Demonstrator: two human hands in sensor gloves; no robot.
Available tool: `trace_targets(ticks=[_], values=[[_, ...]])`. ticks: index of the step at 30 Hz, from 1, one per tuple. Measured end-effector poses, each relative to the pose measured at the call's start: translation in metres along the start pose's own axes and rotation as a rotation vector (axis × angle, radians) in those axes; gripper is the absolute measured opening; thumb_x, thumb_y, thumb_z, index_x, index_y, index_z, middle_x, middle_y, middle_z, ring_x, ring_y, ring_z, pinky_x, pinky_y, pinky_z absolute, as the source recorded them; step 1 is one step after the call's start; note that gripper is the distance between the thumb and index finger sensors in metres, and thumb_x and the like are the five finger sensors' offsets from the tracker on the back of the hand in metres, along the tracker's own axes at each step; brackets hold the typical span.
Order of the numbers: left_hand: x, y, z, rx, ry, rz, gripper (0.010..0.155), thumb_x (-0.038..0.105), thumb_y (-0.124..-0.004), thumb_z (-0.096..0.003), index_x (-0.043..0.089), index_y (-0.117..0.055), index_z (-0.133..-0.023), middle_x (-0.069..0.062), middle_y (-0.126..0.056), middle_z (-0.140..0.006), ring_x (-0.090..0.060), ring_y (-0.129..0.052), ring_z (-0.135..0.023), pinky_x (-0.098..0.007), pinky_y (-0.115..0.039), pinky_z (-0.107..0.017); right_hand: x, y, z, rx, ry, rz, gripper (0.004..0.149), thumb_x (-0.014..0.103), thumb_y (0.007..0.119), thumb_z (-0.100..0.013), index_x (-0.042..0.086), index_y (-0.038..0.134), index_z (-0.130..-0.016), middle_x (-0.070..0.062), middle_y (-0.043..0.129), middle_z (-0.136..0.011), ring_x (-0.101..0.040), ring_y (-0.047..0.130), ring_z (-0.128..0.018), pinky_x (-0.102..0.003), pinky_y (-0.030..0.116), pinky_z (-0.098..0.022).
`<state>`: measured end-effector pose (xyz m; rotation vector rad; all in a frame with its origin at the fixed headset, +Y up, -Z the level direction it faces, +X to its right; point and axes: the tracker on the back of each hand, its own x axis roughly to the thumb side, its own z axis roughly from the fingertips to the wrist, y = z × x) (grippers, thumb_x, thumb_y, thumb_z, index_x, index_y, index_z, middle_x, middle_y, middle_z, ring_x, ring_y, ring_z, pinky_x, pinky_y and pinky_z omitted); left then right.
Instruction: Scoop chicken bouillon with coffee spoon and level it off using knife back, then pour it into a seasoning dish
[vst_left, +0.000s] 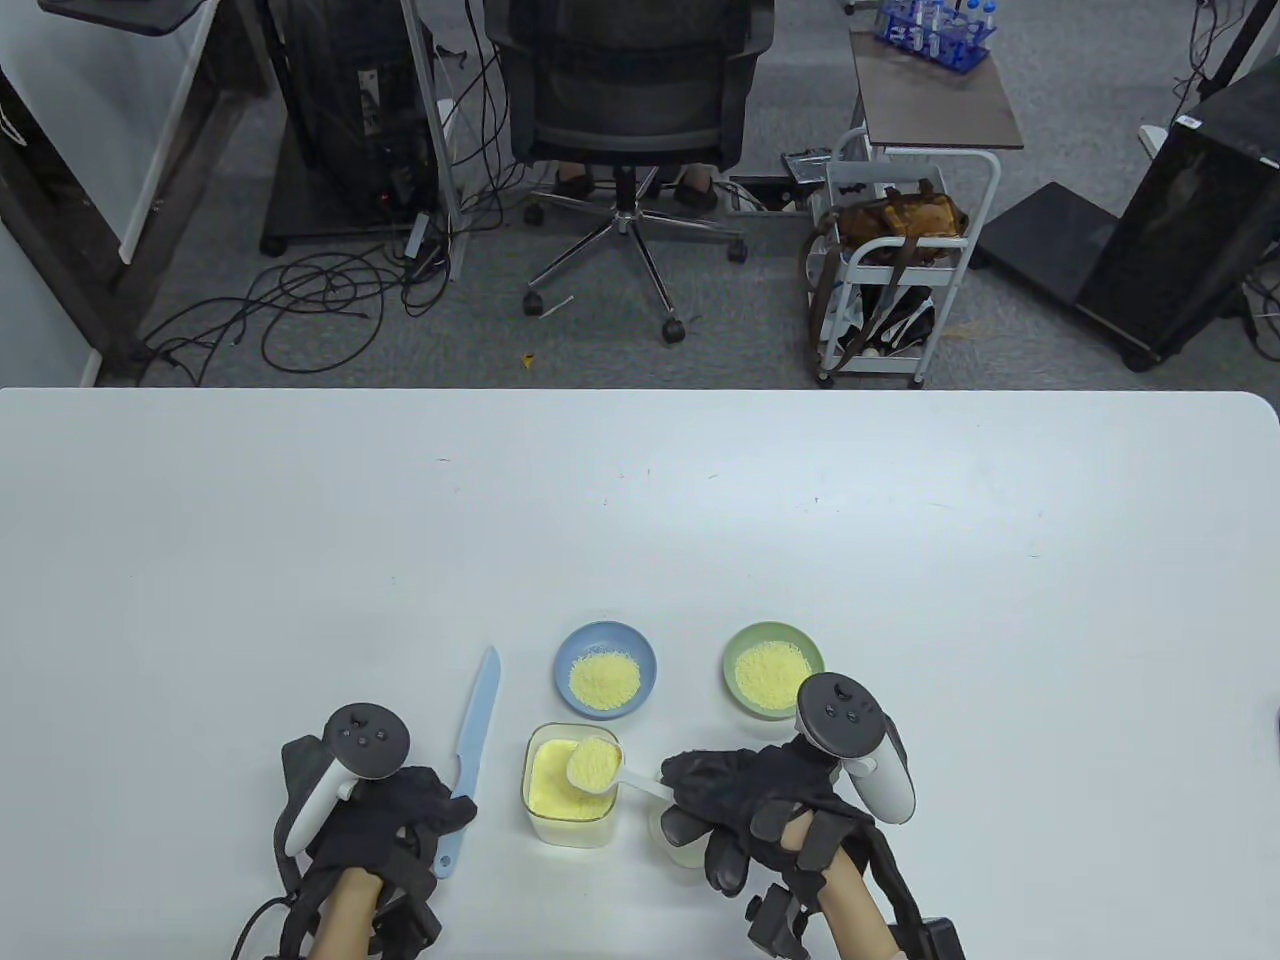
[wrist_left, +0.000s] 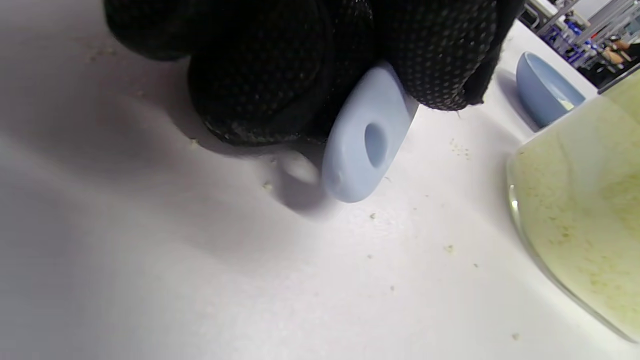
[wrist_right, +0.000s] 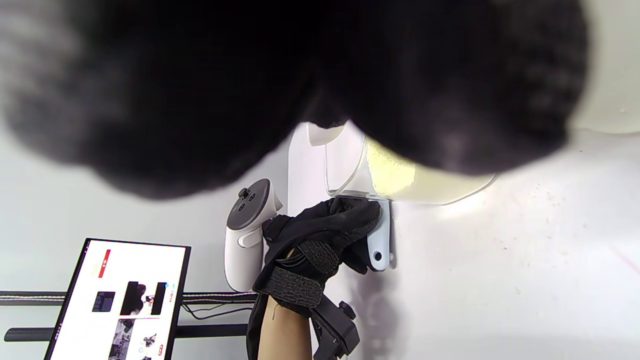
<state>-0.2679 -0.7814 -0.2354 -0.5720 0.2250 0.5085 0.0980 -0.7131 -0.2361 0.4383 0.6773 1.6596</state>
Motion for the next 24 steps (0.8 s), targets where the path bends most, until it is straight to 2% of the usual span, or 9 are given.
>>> trace_targets(ticks=[7,11,14,16,18,19,20,21,24], values=[[-0.002,0.002,0.002,0.086,0.070,-0.117,0.045,0.047,-0.091,-0.0314,0.015,-0.086,-0.062,-0.006,-0.096,-0.039,-0.018,-0.098,-0.024,-0.033,-0.079,-0.025,-0.001,0.000,0.000,0.005,-0.004,0.000,0.041,0.018,0.071,-0.048,-0.009,0.060,-0.076,-0.027,0.089,-0.051,-0.001,0.100,-0.009,-0.029,0.093,-0.006],[0.004,0.003,0.007,0.106,0.044,-0.149,0.044,0.047,-0.092,-0.0330,0.016,-0.086,-0.063,-0.005,-0.096,-0.041,-0.018,-0.098,-0.025,-0.033,-0.079,-0.026,-0.001,0.000,0.001,0.011,-0.016,-0.009,0.041,0.018,0.071,-0.048,-0.009,0.060,-0.076,-0.027,0.089,-0.051,-0.001,0.100,-0.009,-0.029,0.093,-0.006],[0.006,0.009,0.015,0.116,0.001,-0.096,0.043,0.049,-0.090,-0.0355,0.016,-0.086,-0.063,-0.006,-0.097,-0.041,-0.018,-0.098,-0.026,-0.034,-0.079,-0.026,-0.001,-0.002,0.003,0.009,-0.030,-0.015,0.041,0.018,0.071,-0.048,-0.009,0.060,-0.076,-0.027,0.089,-0.051,-0.001,0.099,-0.009,-0.029,0.092,-0.006],[0.007,0.015,0.022,0.168,-0.053,-0.028,0.044,0.050,-0.088,-0.0379,0.015,-0.087,-0.065,-0.007,-0.098,-0.044,-0.020,-0.099,-0.029,-0.034,-0.079,-0.028,-0.002,-0.005,0.006,0.000,-0.043,-0.022,0.041,0.018,0.071,-0.048,-0.009,0.060,-0.076,-0.027,0.089,-0.051,-0.001,0.099,-0.009,-0.029,0.092,-0.006],[0.008,0.022,0.032,0.314,-0.183,0.080,0.047,0.051,-0.080,-0.0441,0.014,-0.085,-0.074,-0.009,-0.098,-0.054,-0.024,-0.100,-0.039,-0.036,-0.079,-0.035,-0.003,-0.009,0.011,-0.014,-0.057,-0.031,0.041,0.019,0.072,-0.047,-0.008,0.061,-0.076,-0.027,0.089,-0.051,-0.002,0.099,-0.009,-0.029,0.092,-0.006],[0.006,0.024,0.036,0.469,-0.268,0.168,0.051,0.053,-0.076,-0.0455,0.014,-0.084,-0.078,-0.010,-0.099,-0.059,-0.025,-0.102,-0.044,-0.037,-0.080,-0.037,-0.003,-0.011,0.014,-0.025,-0.062,-0.035,0.041,0.019,0.072,-0.047,-0.008,0.061,-0.076,-0.027,0.089,-0.051,-0.002,0.099,-0.009,-0.029,0.092,-0.006],[0.005,0.023,0.040,0.603,-0.288,0.249,0.054,0.053,-0.075,-0.0450,0.013,-0.083,-0.080,-0.011,-0.099,-0.063,-0.027,-0.102,-0.048,-0.038,-0.081,-0.038,-0.005,-0.014,0.017,-0.043,-0.067,-0.041,0.042,0.019,0.072,-0.047,-0.009,0.061,-0.076,-0.027,0.089,-0.051,-0.002,0.099,-0.009,-0.029,0.091,-0.006],[0.004,0.023,0.042,0.671,-0.311,0.303,0.058,0.054,-0.074,-0.0450,0.013,-0.079,-0.086,-0.014,-0.097,-0.072,-0.031,-0.101,-0.057,-0.041,-0.080,-0.043,-0.007,-0.018,0.022,-0.068,-0.073,-0.049,0.042,0.019,0.072,-0.047,-0.009,0.061,-0.076,-0.027,0.089,-0.050,-0.002,0.099,-0.009,-0.028,0.091,-0.006],[0.005,0.018,0.038,0.565,-0.321,0.272,0.077,0.062,-0.066,-0.0455,0.014,-0.055,-0.104,-0.020,-0.073,-0.102,-0.041,-0.081,-0.088,-0.055,-0.065,-0.062,-0.014,-0.033,0.035,-0.160,-0.085,-0.079,0.044,0.019,0.073,-0.046,-0.010,0.060,-0.077,-0.027,0.087,-0.052,-0.003,0.098,-0.010,-0.029,0.090,-0.007]])
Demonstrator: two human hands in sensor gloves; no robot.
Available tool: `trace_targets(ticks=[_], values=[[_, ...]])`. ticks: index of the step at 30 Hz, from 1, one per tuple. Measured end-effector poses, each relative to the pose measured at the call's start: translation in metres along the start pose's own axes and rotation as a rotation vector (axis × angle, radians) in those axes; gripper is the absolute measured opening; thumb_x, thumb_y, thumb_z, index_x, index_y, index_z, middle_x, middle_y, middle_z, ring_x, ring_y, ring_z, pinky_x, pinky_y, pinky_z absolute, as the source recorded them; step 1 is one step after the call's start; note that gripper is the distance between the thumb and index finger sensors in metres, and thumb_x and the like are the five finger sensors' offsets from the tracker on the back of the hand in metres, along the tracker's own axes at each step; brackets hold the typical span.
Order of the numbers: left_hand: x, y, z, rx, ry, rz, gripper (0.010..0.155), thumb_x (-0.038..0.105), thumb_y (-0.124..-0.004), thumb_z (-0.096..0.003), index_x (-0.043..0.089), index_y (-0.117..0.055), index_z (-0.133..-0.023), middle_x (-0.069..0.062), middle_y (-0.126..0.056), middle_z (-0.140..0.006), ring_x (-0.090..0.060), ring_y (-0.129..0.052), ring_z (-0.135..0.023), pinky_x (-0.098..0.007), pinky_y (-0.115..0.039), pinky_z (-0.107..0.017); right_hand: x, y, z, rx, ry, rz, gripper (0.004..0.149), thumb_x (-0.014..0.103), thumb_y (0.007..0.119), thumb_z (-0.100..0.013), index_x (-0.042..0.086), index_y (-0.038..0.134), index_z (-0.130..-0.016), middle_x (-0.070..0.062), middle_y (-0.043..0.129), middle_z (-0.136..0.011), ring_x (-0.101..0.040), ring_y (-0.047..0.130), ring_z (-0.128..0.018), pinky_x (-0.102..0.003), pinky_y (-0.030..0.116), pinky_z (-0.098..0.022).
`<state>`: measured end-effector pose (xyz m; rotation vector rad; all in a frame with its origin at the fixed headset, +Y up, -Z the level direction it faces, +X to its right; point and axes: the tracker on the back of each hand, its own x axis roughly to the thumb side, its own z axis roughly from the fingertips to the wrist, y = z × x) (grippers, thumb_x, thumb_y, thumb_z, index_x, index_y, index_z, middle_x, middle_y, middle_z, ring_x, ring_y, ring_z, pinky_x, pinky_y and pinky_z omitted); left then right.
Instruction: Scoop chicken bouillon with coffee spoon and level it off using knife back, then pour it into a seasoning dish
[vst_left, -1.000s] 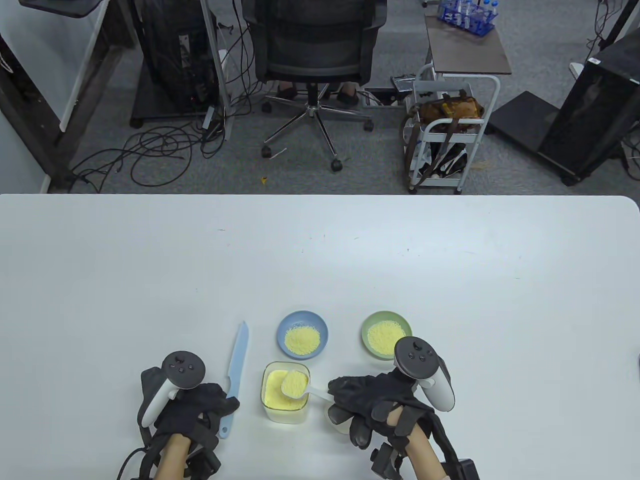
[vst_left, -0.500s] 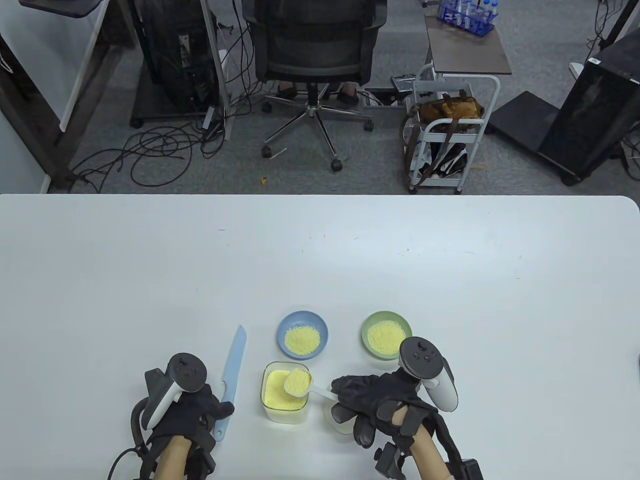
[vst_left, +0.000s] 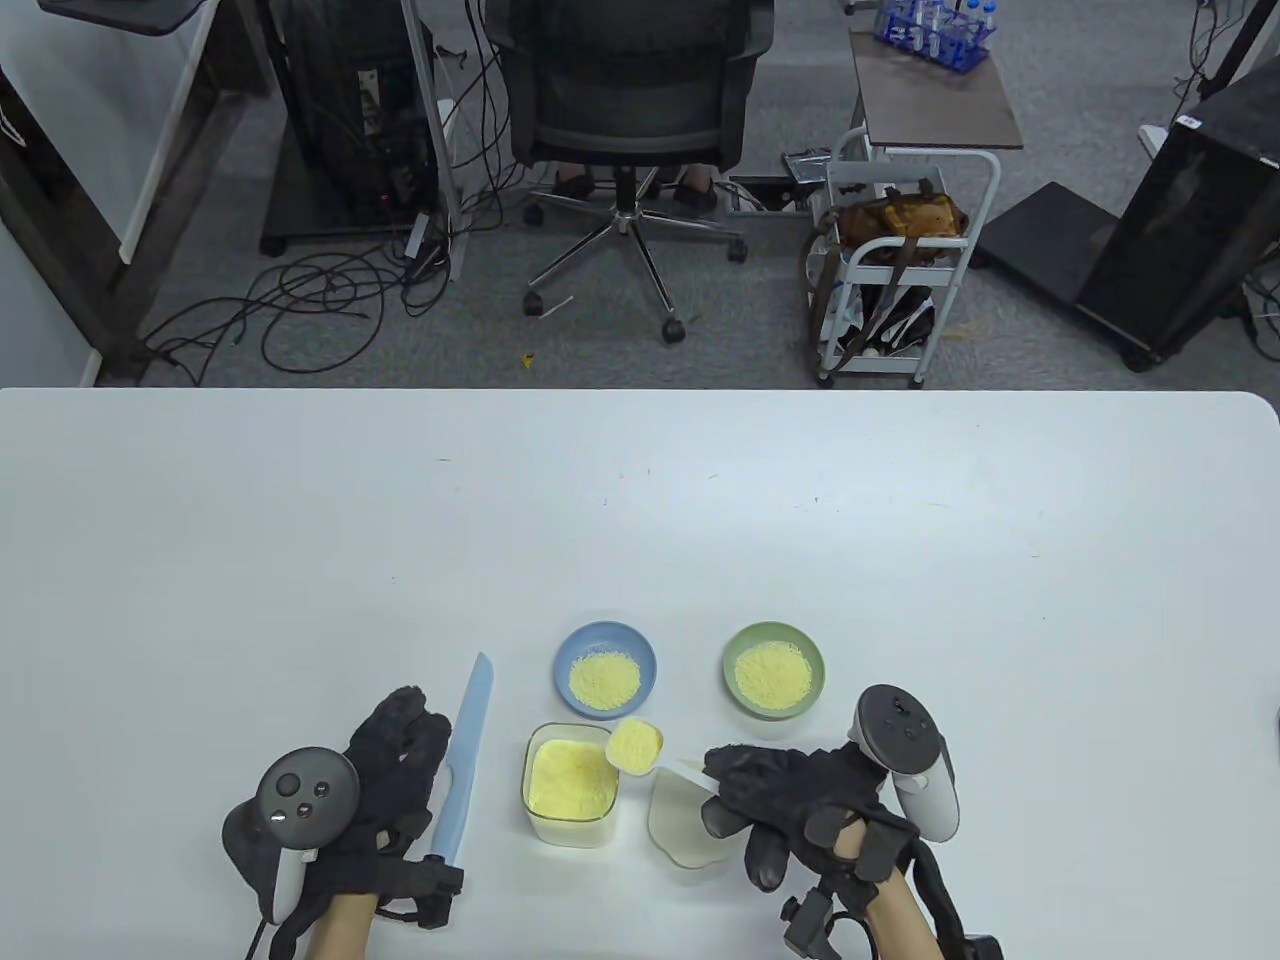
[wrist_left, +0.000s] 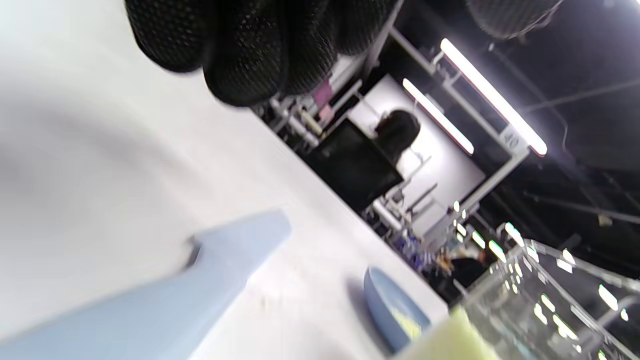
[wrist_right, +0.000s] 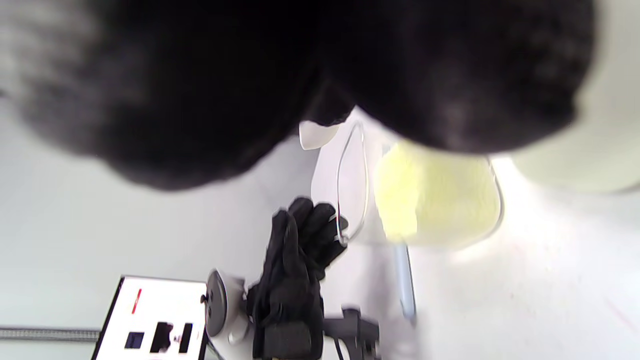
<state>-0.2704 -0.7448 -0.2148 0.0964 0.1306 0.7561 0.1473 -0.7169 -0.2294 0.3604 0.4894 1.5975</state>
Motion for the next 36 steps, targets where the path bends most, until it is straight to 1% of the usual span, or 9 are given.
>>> trace_targets(ticks=[1,3,7,9,13,26,31,34,36], values=[[-0.001,-0.005,-0.001,-0.035,0.014,-0.022,0.081,0.064,-0.065,-0.0455,0.016,-0.048,-0.108,-0.020,-0.062,-0.109,-0.043,-0.072,-0.096,-0.060,-0.059,-0.066,-0.003,-0.008,0.005,-0.050,0.004,-0.008,0.045,0.019,0.074,-0.045,-0.010,0.059,-0.077,-0.028,0.086,-0.052,-0.003,0.098,-0.011,-0.030,0.090,-0.007],[-0.004,-0.012,-0.003,-0.069,0.016,-0.067,0.084,0.067,-0.063,-0.0450,0.017,-0.041,-0.110,-0.021,-0.052,-0.113,-0.045,-0.062,-0.102,-0.063,-0.054,-0.068,-0.008,-0.021,0.012,-0.142,0.015,-0.013,0.046,0.017,0.075,-0.044,-0.011,0.059,-0.077,-0.029,0.086,-0.052,-0.005,0.098,-0.011,-0.030,0.089,-0.007],[-0.008,-0.021,-0.006,-0.154,0.027,-0.115,0.089,0.071,-0.057,-0.0449,0.019,-0.030,-0.111,-0.022,-0.037,-0.117,-0.047,-0.047,-0.107,-0.067,-0.047,-0.069,-0.023,-0.047,0.025,-0.331,0.056,-0.016,0.048,0.014,0.076,-0.041,-0.012,0.058,-0.077,-0.032,0.083,-0.053,-0.009,0.097,-0.014,-0.034,0.087,-0.009],[-0.008,-0.020,-0.006,-0.146,0.030,-0.106,0.089,0.071,-0.056,-0.0451,0.019,-0.028,-0.112,-0.023,-0.035,-0.117,-0.047,-0.045,-0.108,-0.068,-0.046,-0.069,-0.031,-0.058,0.029,-0.409,0.083,-0.006,0.048,0.013,0.076,-0.040,-0.011,0.057,-0.077,-0.032,0.082,-0.053,-0.010,0.096,-0.016,-0.035,0.087,-0.010],[-0.009,-0.021,-0.006,-0.157,0.037,-0.094,0.089,0.071,-0.056,-0.0451,0.018,-0.029,-0.111,-0.023,-0.036,-0.117,-0.048,-0.045,-0.108,-0.068,-0.045,-0.069,-0.044,-0.072,0.028,-0.482,0.144,0.044,0.048,0.012,0.073,-0.041,-0.008,0.054,-0.080,-0.031,0.078,-0.057,-0.013,0.094,-0.023,-0.038,0.085,-0.016],[-0.010,-0.020,-0.007,-0.157,0.042,-0.077,0.088,0.071,-0.056,-0.0453,0.017,-0.031,-0.111,-0.023,-0.040,-0.116,-0.047,-0.047,-0.107,-0.067,-0.046,-0.070,-0.044,-0.069,0.010,-0.495,0.204,0.192,0.048,0.010,0.073,-0.041,0.002,0.055,-0.085,-0.031,0.066,-0.065,-0.020,0.087,-0.033,-0.043,0.078,-0.026],[-0.010,-0.022,-0.007,-0.171,0.043,-0.076,0.088,0.070,-0.056,-0.0454,0.017,-0.032,-0.111,-0.023,-0.040,-0.116,-0.047,-0.047,-0.107,-0.067,-0.046,-0.070,-0.031,-0.065,0.010,-0.619,0.173,0.432,0.048,0.008,0.075,-0.037,0.005,0.060,-0.083,-0.030,0.068,-0.063,-0.021,0.087,-0.029,-0.045,0.077,-0.025],[-0.010,-0.022,-0.007,-0.174,0.044,-0.080,0.087,0.070,-0.056,-0.0456,0.017,-0.032,-0.111,-0.023,-0.041,-0.116,-0.047,-0.047,-0.107,-0.066,-0.046,-0.070,-0.024,-0.063,0.010,-0.596,0.180,0.516,0.048,0.008,0.075,-0.037,0.006,0.060,-0.083,-0.030,0.068,-0.064,-0.020,0.087,-0.029,-0.044,0.077,-0.025],[-0.010,-0.022,-0.007,-0.178,0.045,-0.077,0.087,0.070,-0.056,-0.0458,0.017,-0.032,-0.111,-0.022,-0.041,-0.116,-0.047,-0.047,-0.107,-0.066,-0.046,-0.070,-0.021,-0.063,0.010,-0.590,0.163,0.494,0.048,0.009,0.075,-0.038,0.006,0.060,-0.083,-0.030,0.068,-0.064,-0.020,0.087,-0.029,-0.044,0.078,-0.025]])
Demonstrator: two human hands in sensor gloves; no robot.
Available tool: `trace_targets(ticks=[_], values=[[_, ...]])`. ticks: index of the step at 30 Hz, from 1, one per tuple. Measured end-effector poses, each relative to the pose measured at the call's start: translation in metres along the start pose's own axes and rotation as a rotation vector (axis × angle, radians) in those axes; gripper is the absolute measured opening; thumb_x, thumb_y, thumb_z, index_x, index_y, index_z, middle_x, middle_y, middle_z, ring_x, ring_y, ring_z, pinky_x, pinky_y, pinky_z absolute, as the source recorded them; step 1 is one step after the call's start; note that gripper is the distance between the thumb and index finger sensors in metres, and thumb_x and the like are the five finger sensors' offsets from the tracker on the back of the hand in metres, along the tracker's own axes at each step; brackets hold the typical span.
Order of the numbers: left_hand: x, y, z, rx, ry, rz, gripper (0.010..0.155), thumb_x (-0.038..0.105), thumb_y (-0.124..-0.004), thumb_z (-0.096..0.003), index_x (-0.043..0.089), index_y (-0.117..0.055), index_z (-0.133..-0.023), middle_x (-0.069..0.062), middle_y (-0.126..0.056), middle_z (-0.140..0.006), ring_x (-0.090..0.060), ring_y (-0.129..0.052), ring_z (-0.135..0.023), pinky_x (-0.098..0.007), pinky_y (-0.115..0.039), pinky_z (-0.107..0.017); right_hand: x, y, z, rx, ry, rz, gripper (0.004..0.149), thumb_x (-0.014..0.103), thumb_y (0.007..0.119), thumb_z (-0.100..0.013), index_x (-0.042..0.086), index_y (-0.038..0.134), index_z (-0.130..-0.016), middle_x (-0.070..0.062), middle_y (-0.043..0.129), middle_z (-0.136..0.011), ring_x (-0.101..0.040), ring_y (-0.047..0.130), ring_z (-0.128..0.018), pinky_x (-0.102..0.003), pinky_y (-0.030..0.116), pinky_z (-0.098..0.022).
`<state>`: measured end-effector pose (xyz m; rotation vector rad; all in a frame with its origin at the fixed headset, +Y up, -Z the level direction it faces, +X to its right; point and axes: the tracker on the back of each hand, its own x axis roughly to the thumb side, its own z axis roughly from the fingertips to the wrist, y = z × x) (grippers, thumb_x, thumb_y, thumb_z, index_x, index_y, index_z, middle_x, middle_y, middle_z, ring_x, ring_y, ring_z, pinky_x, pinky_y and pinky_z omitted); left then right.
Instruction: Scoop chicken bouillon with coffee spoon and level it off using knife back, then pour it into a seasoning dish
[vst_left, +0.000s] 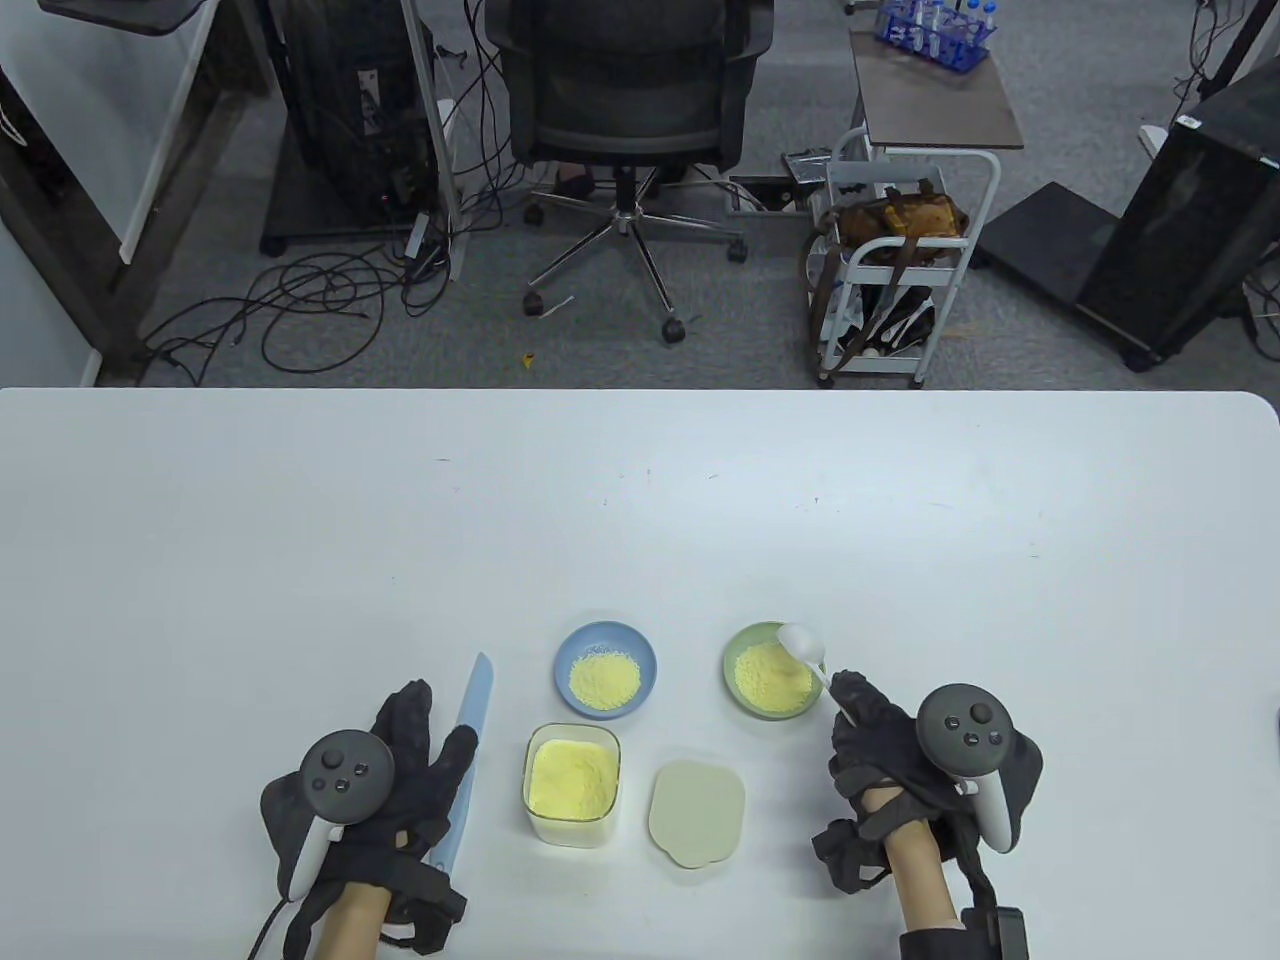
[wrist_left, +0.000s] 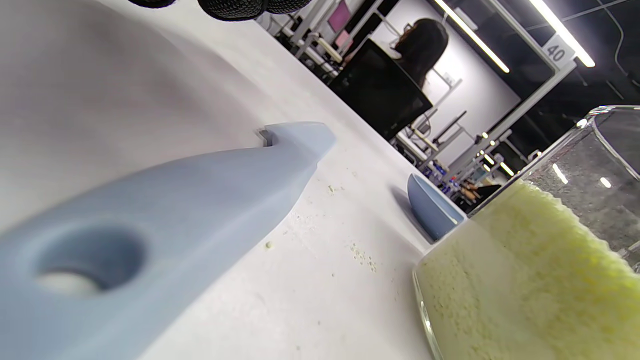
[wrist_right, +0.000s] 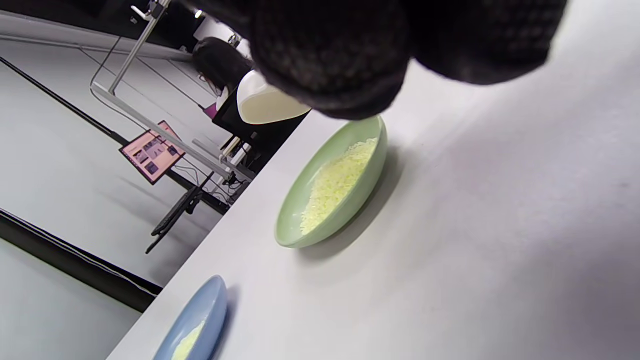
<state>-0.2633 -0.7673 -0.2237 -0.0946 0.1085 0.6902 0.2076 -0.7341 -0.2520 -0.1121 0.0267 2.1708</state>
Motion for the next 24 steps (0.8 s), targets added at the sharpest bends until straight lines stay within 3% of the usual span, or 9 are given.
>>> trace_targets(ticks=[4,9,14,19,24], values=[[0.000,-0.001,0.000,-0.007,0.000,0.002,0.087,0.070,-0.056,-0.0458,0.017,-0.033,-0.111,-0.023,-0.042,-0.116,-0.047,-0.048,-0.107,-0.066,-0.047,-0.070,0.005,0.002,0.002,0.080,-0.057,-0.183,0.048,0.012,0.076,-0.038,0.001,0.060,-0.082,-0.029,0.074,-0.061,-0.015,0.092,-0.027,-0.039,0.083,-0.021],[0.003,-0.002,0.001,-0.015,-0.026,0.043,0.087,0.070,-0.056,-0.0455,0.020,-0.030,-0.111,-0.019,-0.040,-0.117,-0.046,-0.048,-0.108,-0.064,-0.047,-0.071,0.005,0.022,0.017,0.281,-0.032,-0.337,0.047,0.016,0.076,-0.040,-0.007,0.062,-0.078,-0.029,0.083,-0.051,-0.010,0.097,-0.018,-0.035,0.088,-0.012],[0.026,-0.007,0.008,-0.045,-0.262,0.122,0.093,0.075,-0.063,-0.0398,0.029,-0.027,-0.112,-0.010,-0.034,-0.121,-0.042,-0.040,-0.112,-0.063,-0.044,-0.074,0.001,0.046,0.030,0.483,-0.021,-0.373,0.045,0.018,0.075,-0.042,-0.011,0.063,-0.075,-0.027,0.087,-0.045,-0.008,0.097,-0.013,-0.033,0.089,-0.009],[0.049,-0.021,0.018,-0.085,-0.422,0.026,0.100,0.079,-0.065,-0.0353,0.030,-0.025,-0.112,-0.009,-0.033,-0.122,-0.042,-0.040,-0.113,-0.063,-0.043,-0.075,0.008,0.053,0.035,0.511,-0.052,-0.342,0.045,0.019,0.074,-0.043,-0.010,0.063,-0.075,-0.026,0.086,-0.045,-0.007,0.097,-0.013,-0.033,0.089,-0.009],[0.053,-0.034,0.018,-0.154,-0.424,-0.104,0.098,0.077,-0.068,-0.0369,0.026,-0.031,-0.112,-0.010,-0.037,-0.122,-0.042,-0.041,-0.113,-0.064,-0.042,-0.075,0.032,0.050,0.035,0.459,-0.135,-0.337,0.046,0.019,0.074,-0.042,-0.009,0.062,-0.076,-0.026,0.085,-0.047,-0.007,0.096,-0.015,-0.033,0.088,-0.010]])
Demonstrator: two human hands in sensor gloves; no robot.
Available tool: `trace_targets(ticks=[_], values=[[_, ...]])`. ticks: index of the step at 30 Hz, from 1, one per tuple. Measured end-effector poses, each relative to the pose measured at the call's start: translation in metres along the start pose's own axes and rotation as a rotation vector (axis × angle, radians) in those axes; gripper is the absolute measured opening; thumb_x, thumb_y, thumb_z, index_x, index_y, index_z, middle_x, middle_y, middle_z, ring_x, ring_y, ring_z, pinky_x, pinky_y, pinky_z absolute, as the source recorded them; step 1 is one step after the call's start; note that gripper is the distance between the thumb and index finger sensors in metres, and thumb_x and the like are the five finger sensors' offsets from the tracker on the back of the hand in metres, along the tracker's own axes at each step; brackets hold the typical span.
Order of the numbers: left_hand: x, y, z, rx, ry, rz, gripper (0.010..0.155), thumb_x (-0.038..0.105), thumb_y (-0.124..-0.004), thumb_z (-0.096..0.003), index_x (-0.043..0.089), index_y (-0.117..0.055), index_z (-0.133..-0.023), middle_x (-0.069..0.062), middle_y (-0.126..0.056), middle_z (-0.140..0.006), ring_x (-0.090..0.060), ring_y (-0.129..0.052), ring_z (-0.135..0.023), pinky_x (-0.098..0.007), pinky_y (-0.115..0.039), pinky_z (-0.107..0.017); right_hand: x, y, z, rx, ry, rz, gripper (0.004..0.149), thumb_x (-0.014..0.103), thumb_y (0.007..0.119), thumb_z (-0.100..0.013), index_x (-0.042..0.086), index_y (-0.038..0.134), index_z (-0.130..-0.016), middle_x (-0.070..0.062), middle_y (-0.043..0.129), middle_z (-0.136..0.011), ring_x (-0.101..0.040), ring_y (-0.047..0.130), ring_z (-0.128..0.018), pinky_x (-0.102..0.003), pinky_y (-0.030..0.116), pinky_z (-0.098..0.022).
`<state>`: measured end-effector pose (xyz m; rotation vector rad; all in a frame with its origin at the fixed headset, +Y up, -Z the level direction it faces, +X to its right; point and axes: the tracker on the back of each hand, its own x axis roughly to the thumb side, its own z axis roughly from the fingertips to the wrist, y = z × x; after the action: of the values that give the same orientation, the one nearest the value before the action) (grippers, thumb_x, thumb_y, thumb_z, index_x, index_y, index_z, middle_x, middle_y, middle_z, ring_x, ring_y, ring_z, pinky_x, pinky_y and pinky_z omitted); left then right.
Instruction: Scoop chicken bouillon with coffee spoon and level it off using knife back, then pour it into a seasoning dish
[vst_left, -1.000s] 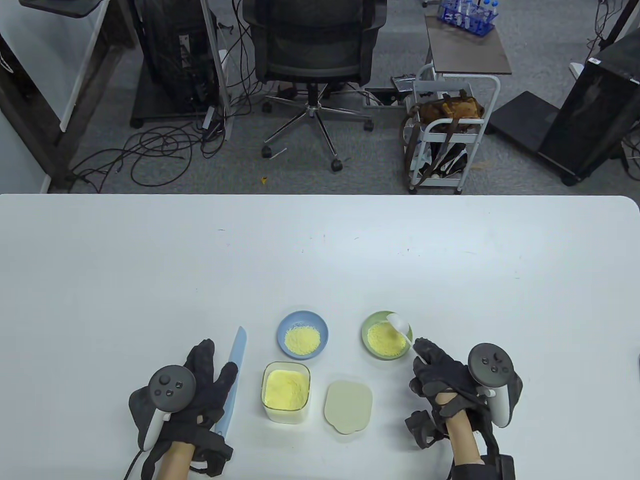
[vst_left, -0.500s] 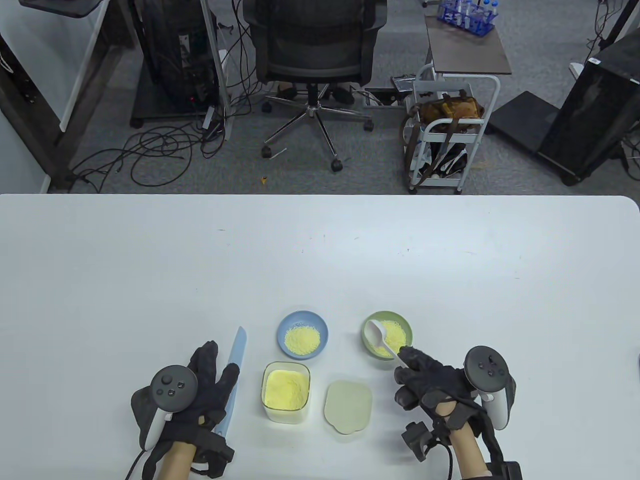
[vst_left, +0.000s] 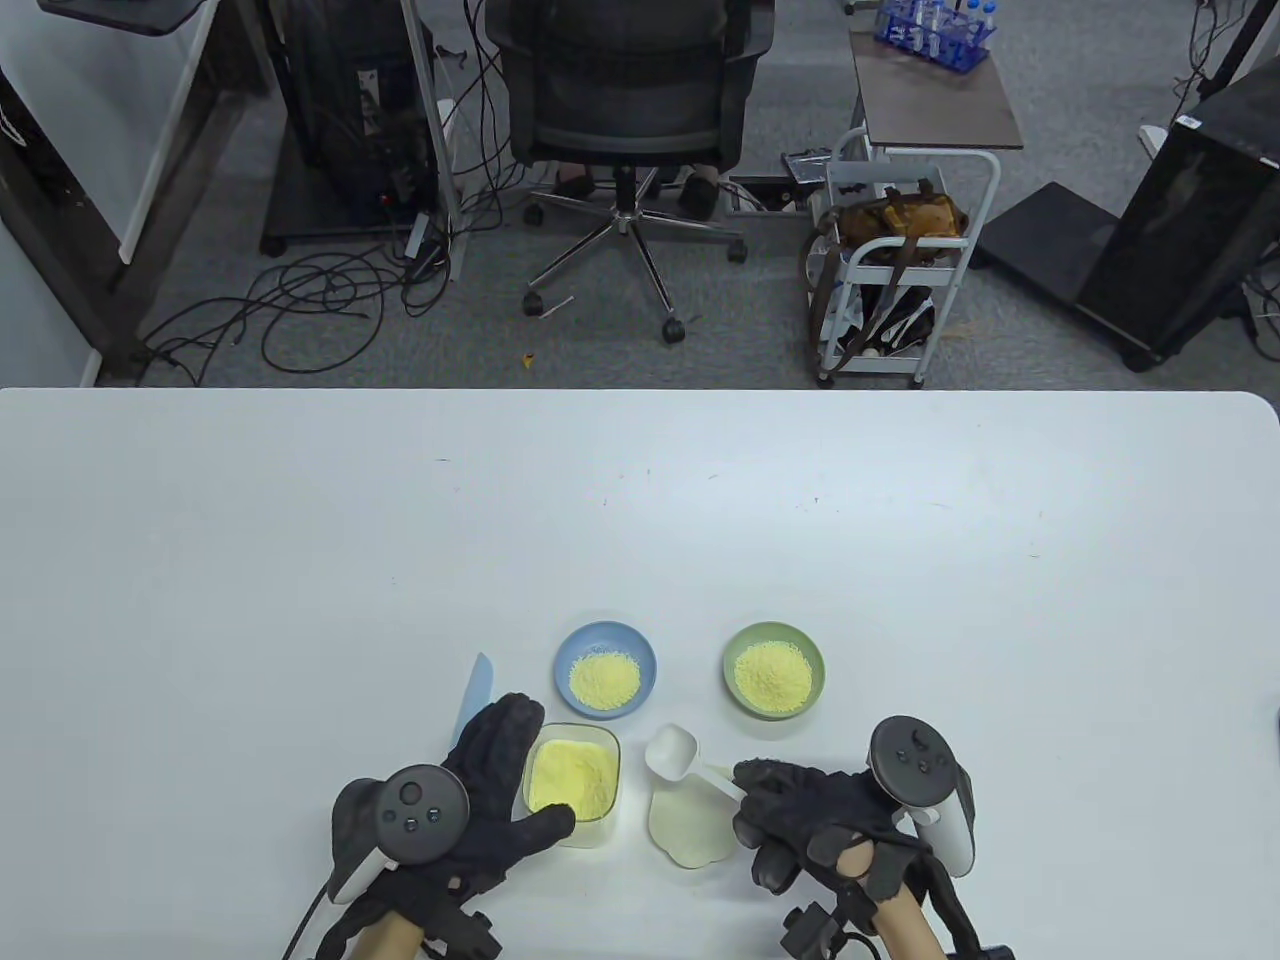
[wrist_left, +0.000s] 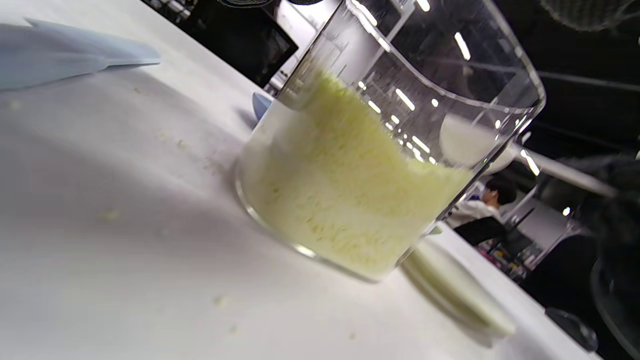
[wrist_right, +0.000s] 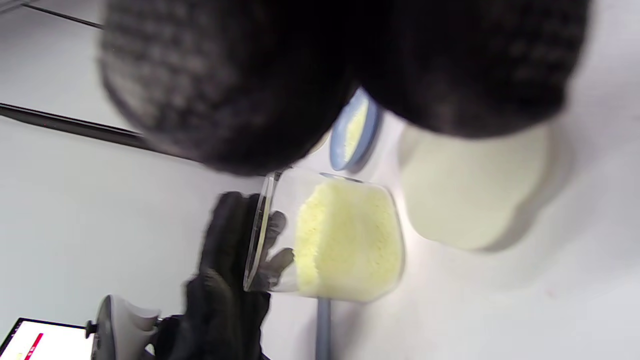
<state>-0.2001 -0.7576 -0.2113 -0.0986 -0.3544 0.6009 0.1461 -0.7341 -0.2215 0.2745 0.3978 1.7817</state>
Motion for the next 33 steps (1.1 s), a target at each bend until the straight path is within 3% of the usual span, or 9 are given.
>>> trace_targets(ticks=[5,9,19,22,24,28,33], values=[[0.000,-0.003,0.000,0.000,-0.005,-0.009,0.098,0.073,-0.070,-0.0376,0.025,-0.029,-0.112,-0.010,-0.039,-0.121,-0.041,-0.043,-0.113,-0.064,-0.042,-0.075,0.032,0.015,-0.011,0.048,-0.079,0.053,0.046,0.019,0.076,-0.041,-0.005,0.064,-0.078,-0.026,0.084,-0.049,-0.009,0.095,-0.016,-0.034,0.086,-0.011],[-0.001,-0.004,0.000,0.005,-0.011,-0.010,0.099,0.073,-0.072,-0.0368,0.024,-0.029,-0.111,-0.010,-0.043,-0.121,-0.039,-0.045,-0.113,-0.063,-0.043,-0.075,0.051,0.032,-0.024,0.107,-0.063,0.238,0.045,0.016,0.080,-0.037,0.001,0.069,-0.077,-0.029,0.081,-0.053,-0.013,0.093,-0.020,-0.038,0.084,-0.014],[-0.001,-0.003,0.000,-0.003,-0.009,-0.015,0.098,0.072,-0.072,-0.0370,0.024,-0.030,-0.111,-0.009,-0.044,-0.120,-0.040,-0.044,-0.113,-0.063,-0.043,-0.075,0.068,0.059,-0.060,0.137,-0.007,0.556,0.042,0.013,0.084,-0.033,0.003,0.076,-0.074,-0.030,0.079,-0.054,-0.017,0.092,-0.020,-0.041,0.082,-0.015],[-0.001,-0.003,0.000,-0.012,-0.007,-0.013,0.098,0.072,-0.073,-0.0371,0.024,-0.030,-0.111,-0.009,-0.044,-0.120,-0.040,-0.044,-0.113,-0.063,-0.042,-0.075,0.075,0.070,-0.069,0.161,-0.008,0.694,0.041,0.013,0.084,-0.032,0.004,0.078,-0.072,-0.031,0.080,-0.053,-0.017,0.092,-0.019,-0.041,0.081,-0.014],[-0.001,-0.004,0.000,-0.013,-0.007,-0.011,0.099,0.072,-0.073,-0.0369,0.024,-0.029,-0.111,-0.011,-0.043,-0.120,-0.040,-0.044,-0.113,-0.063,-0.043,-0.075,0.082,0.081,-0.075,0.223,0.036,0.776,0.041,0.012,0.085,-0.032,0.004,0.079,-0.071,-0.030,0.082,-0.052,-0.014,0.091,-0.013,-0.035,0.081,-0.005],[-0.001,-0.004,0.000,-0.014,-0.007,-0.008,0.099,0.072,-0.073,-0.0370,0.024,-0.029,-0.111,-0.009,-0.044,-0.120,-0.040,-0.044,-0.113,-0.063,-0.042,-0.075,0.090,0.096,-0.083,0.287,0.101,0.831,0.040,0.011,0.085,-0.030,0.001,0.080,-0.069,-0.030,0.086,-0.049,-0.007,0.090,-0.001,-0.030,0.082,0.004],[-0.001,-0.004,0.000,-0.013,-0.006,-0.012,0.099,0.072,-0.073,-0.0368,0.024,-0.029,-0.111,-0.011,-0.044,-0.120,-0.040,-0.044,-0.113,-0.063,-0.043,-0.075,0.083,0.099,-0.089,0.386,0.162,0.695,0.040,0.011,0.081,-0.034,-0.007,0.073,-0.068,-0.030,0.090,-0.041,0.001,0.091,0.007,-0.025,0.086,0.011]])
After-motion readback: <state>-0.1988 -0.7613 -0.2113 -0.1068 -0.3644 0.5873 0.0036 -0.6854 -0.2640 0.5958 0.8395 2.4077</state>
